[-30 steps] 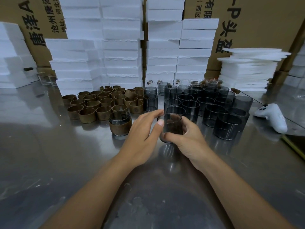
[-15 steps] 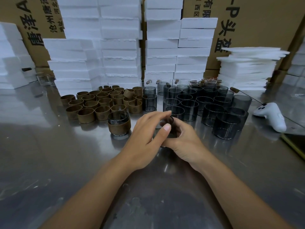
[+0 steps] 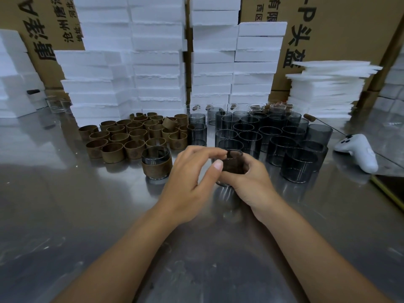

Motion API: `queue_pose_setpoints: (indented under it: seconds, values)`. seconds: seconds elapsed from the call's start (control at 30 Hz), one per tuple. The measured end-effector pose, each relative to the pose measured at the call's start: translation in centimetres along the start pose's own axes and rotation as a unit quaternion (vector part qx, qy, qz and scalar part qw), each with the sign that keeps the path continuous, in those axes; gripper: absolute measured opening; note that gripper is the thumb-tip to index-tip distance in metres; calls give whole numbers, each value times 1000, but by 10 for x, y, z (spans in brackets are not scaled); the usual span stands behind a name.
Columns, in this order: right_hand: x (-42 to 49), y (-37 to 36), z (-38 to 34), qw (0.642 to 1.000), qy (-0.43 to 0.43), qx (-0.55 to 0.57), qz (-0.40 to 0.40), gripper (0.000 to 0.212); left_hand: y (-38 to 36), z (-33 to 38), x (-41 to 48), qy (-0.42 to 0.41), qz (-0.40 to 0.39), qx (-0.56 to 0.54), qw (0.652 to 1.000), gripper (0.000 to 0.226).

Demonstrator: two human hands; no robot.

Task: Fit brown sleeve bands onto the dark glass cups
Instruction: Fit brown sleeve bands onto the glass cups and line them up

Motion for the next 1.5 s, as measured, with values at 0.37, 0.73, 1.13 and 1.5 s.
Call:
queue_pose_setpoints:
  seconds: [0.37,0.73,1.13,1.5]
  values:
    - [0,1,-2,1000,-3,3,8,36,-2,-15,3,46,-24,10,999,37]
    - [-9,-12,-10,996,46,-1,-71,50,-16,-21,4,145,-91,-195,966,56]
    - [-7,-15,-3,995,10,-21,-97,62,-11,-25,9,160,-50,-221,961,38]
    - [0,5,4,972,-145,182,16,14,-9,-27,7,157,-30,-182,970,57]
Point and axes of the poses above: each hand's wrist, its own x-axis towards the middle knuckle, its own y-axis out of the back of the hand, z = x × y, the point moved 5 cm from there along x, towards the middle knuckle, and after that the axes turned 11 degrees about x, right-handed, at the moved point
